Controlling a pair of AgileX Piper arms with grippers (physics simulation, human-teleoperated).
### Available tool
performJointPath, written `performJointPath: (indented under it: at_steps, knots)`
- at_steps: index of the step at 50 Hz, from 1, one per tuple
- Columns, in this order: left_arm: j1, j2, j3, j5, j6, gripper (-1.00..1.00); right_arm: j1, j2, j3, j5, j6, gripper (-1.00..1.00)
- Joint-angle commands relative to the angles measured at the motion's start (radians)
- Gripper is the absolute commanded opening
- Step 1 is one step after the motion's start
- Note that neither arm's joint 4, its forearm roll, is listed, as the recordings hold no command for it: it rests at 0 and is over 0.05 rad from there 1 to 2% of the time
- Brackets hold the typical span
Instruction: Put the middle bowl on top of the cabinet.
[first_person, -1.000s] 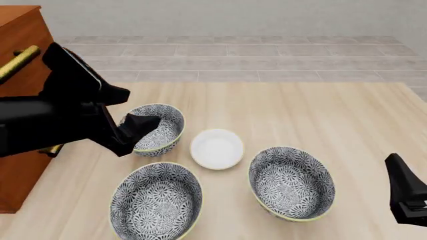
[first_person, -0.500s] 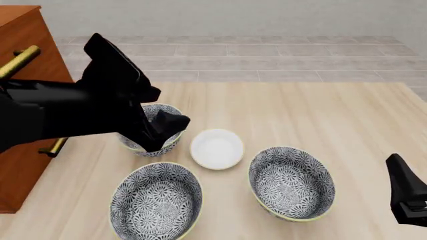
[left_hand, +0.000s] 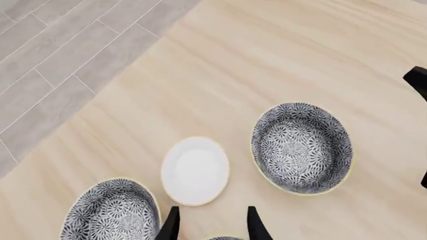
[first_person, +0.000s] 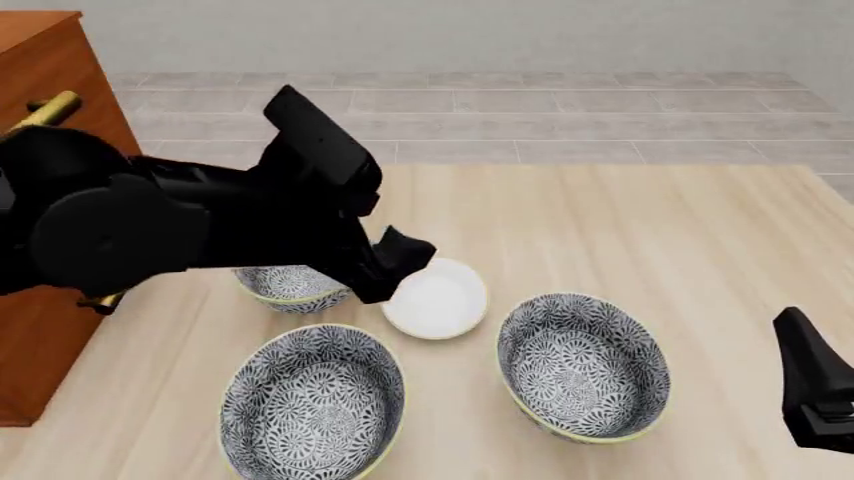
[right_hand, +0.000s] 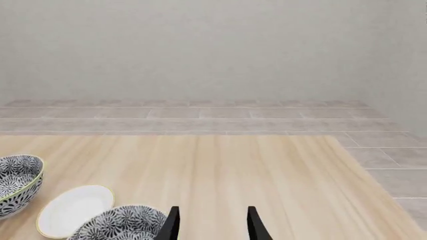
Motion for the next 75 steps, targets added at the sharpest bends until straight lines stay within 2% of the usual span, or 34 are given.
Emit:
performJointPath:
  at_steps: [1, 9, 11, 31, 56, 75]
  knots:
    - [-0.013, 0.087, -0.045, -0.018, -0.039, 1.0, -0.004, -0.006, 0.0, 0.004, 0.002, 1.0]
    - [-0.023, 0.113, -0.074, -0.009, -0.058, 1.0, -0.007, -0.01, 0.0, 0.007, 0.002, 1.0]
    - [-0.043, 0.119, -0.08, -0.006, -0.084, 1.0, -0.007, -0.01, 0.0, 0.006, 0.0, 1.0]
    - [-0.071, 0.209, -0.138, -0.016, -0.171, 1.0, -0.014, -0.018, 0.0, 0.014, 0.0, 1.0]
    - [-0.112, 0.313, -0.178, -0.045, -0.267, 1.0, -0.019, -0.014, 0.0, 0.011, 0.001, 1.0]
    - [-0.131, 0.401, -0.164, -0.113, -0.352, 1.0, -0.023, -0.02, 0.0, 0.016, 0.013, 1.0]
